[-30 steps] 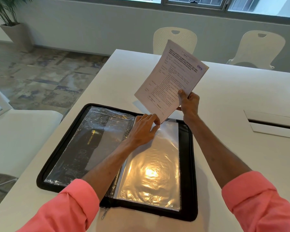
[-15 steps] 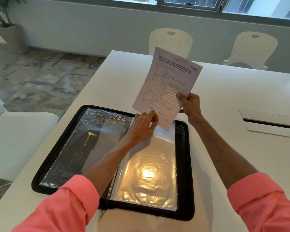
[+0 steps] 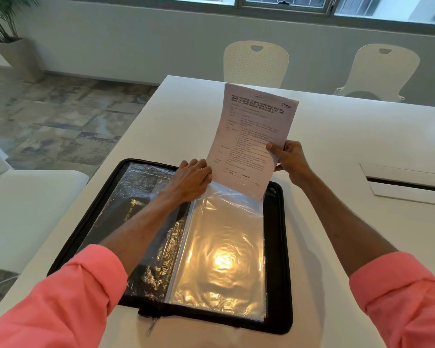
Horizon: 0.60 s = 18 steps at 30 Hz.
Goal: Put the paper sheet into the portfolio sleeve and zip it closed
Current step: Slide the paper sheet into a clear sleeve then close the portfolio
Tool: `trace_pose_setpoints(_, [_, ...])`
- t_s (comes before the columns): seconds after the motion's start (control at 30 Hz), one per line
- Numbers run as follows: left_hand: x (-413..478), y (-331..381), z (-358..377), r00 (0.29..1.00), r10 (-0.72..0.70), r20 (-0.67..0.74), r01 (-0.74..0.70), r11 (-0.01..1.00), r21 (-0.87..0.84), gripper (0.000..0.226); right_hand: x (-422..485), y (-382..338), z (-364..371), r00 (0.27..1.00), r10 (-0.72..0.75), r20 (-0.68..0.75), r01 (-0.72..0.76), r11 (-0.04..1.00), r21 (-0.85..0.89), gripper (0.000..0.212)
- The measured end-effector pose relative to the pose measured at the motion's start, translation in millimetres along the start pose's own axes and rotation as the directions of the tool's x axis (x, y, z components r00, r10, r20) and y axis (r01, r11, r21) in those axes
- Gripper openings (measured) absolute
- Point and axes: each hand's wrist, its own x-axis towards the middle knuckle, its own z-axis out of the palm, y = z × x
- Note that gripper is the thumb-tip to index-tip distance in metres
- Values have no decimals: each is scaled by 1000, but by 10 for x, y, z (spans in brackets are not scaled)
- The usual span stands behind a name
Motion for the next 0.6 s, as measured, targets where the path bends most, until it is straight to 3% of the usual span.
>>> trace_pose_setpoints(0.37, [-31,-267,-37,997,79,15,-80,992,97,30,196,19,-34,997,24,80,-23,1000,-5,25])
trace_pose_setpoints(0.6, [-49,-311,9,997,43,-64,-42,999,28,17,216,168,-64,998,42,43,-39,997,-59,28])
